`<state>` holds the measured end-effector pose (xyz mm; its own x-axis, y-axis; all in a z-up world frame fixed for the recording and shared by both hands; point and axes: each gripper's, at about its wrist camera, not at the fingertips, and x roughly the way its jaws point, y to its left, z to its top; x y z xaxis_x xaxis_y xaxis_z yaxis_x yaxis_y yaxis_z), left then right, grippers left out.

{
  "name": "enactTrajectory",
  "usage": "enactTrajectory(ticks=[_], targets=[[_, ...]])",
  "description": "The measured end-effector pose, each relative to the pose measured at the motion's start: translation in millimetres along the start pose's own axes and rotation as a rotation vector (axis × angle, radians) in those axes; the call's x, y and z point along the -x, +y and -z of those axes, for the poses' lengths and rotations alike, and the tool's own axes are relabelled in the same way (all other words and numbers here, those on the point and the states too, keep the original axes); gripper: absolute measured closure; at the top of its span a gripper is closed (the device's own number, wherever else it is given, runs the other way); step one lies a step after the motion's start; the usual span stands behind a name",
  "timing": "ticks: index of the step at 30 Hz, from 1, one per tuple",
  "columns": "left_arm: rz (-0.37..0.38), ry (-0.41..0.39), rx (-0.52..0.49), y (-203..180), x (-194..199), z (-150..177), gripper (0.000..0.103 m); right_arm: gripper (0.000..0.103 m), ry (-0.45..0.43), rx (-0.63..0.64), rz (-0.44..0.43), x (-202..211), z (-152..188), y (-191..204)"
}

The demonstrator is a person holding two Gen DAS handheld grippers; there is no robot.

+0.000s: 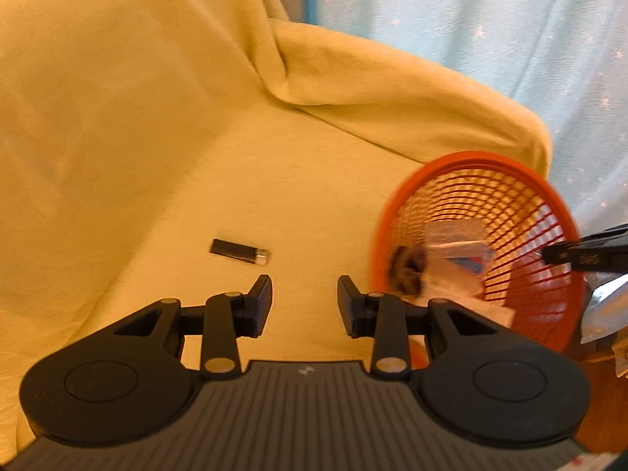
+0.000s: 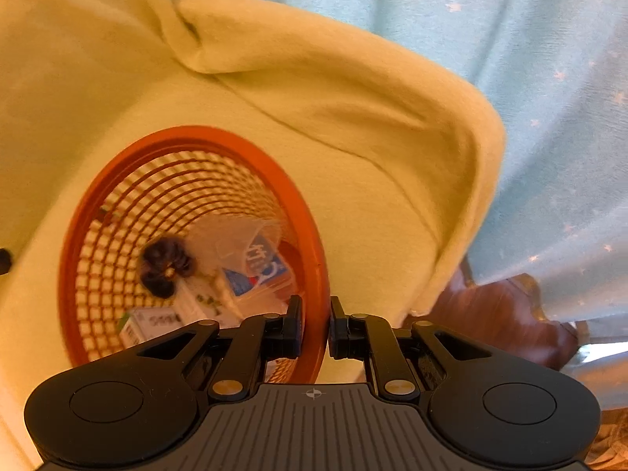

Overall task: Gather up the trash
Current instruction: 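Move the open left gripper to the black lighter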

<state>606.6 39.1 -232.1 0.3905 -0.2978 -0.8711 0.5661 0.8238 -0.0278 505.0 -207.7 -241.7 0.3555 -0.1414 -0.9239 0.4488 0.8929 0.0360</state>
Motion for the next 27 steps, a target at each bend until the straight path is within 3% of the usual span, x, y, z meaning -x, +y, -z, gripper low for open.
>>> enactTrajectory(ticks=[7,14,18,27], targets=[[-0.028,0.02,-0.013,18,-23,0,0.067,0.095,0.013,-0.073,0.045,-5,-12,-35],[-0.038,0.043,-0.039,33,-63,-5,0.057,0.095,-0.008,-0.112,0.093,-1,-22,-57],[-0.031,0.054,-0.064,43,-94,-8,0.044,0.095,0.0,-0.129,0.087,1,-18,-63],[-0.048,0.097,-0.111,57,-169,-14,0.031,0.093,0.01,-0.133,0.093,-5,-19,-65]])
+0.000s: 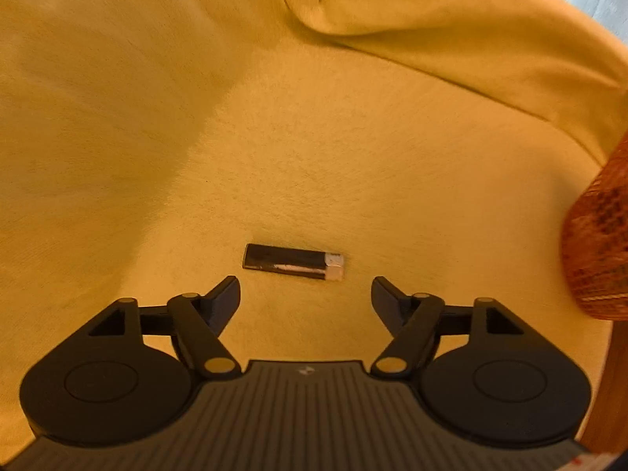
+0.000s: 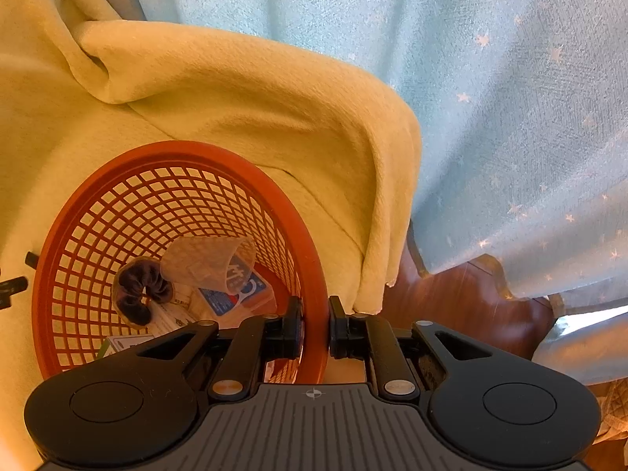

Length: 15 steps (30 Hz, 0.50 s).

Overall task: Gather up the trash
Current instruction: 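Move the open left gripper to the black lighter, then close the left gripper on the black lighter and lift it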

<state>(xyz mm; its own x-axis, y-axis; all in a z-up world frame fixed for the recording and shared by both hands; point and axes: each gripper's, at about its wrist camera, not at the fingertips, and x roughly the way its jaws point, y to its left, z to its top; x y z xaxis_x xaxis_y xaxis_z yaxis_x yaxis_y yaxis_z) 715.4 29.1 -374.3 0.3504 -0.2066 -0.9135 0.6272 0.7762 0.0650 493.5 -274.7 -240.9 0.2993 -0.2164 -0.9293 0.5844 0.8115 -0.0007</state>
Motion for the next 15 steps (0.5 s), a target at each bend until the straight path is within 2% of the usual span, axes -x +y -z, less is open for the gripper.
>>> enactTrajectory(ticks=[15], targets=[[0.008,0.041,-0.035,9,-59,-8,0.025,0.092,0.005,-0.015,0.015,-4,0,-2]])
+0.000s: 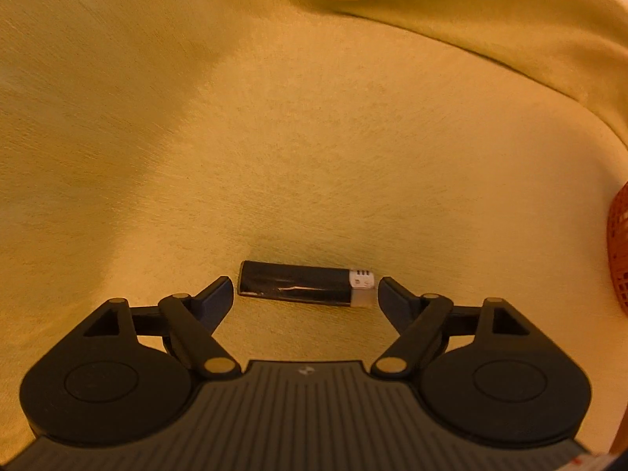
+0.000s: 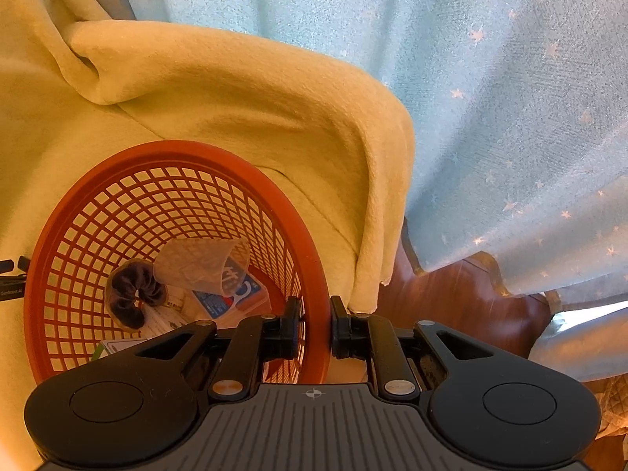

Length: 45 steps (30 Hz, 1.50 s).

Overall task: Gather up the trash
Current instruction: 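Close the left gripper on the black lighter and lift it, then carry the black lighter with the left gripper toward the basket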

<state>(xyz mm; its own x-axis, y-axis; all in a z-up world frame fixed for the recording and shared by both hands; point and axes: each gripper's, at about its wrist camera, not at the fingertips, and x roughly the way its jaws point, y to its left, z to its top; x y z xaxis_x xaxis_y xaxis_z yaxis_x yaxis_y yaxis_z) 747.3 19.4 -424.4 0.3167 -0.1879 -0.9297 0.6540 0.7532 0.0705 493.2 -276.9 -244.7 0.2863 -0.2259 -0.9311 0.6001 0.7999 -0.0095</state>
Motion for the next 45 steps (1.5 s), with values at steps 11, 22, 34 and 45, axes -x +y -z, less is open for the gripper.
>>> enactTrajectory(ticks=[11,22,34,45], targets=[[-0.015,-0.025,-0.064,-1,-3,3,0.024,0.092,-0.001,0.009,0.004,2,0,2],[0.013,-0.055,-0.088,-15,65,6,0.024,0.092,0.0,0.009,0.001,5,1,2],[0.092,-0.075,-0.027,-64,157,2,0.024,0.094,-0.004,0.04,-0.031,12,6,7],[0.167,-0.114,-0.018,-125,215,1,0.024,0.094,-0.025,0.038,-0.072,18,17,8]])
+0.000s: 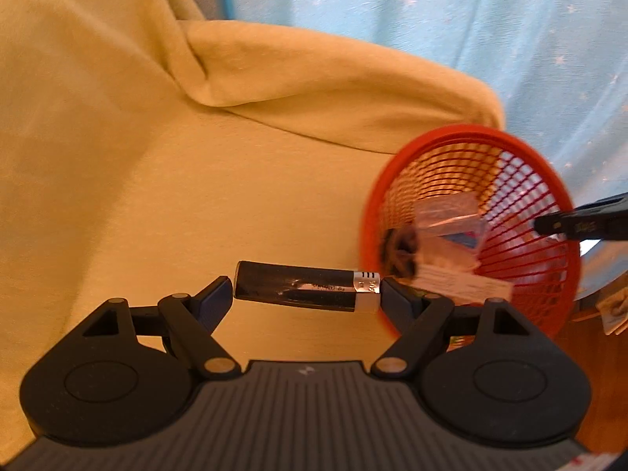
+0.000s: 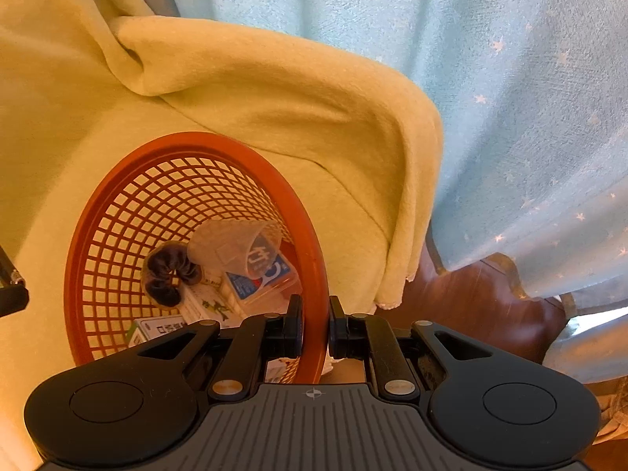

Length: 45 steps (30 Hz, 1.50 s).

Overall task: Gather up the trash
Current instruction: 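Carry the black lighter with the left gripper toward the basket, then lower the lighter into the orange basket and open the left gripper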

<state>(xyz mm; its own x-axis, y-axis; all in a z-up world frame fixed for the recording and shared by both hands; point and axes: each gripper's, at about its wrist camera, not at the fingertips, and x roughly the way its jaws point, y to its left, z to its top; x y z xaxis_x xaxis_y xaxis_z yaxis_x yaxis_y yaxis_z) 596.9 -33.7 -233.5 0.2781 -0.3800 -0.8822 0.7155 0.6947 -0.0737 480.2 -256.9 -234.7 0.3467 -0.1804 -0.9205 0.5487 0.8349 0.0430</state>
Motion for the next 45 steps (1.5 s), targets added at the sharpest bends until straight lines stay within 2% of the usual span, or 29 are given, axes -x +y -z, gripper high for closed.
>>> enactTrajectory(ticks=[5,21,45], targets=[[0.009,0.003,-0.001,-21,3,0,0.024,0.094,-0.007,0.002,-0.01,-1,5,-1],[0.015,0.003,0.019,-50,5,-8,0.024,0.094,-0.022,0.007,-0.036,4,14,1],[0.013,0.014,0.02,-66,-4,-15,0.024,0.094,-0.023,0.011,-0.049,4,15,3]])
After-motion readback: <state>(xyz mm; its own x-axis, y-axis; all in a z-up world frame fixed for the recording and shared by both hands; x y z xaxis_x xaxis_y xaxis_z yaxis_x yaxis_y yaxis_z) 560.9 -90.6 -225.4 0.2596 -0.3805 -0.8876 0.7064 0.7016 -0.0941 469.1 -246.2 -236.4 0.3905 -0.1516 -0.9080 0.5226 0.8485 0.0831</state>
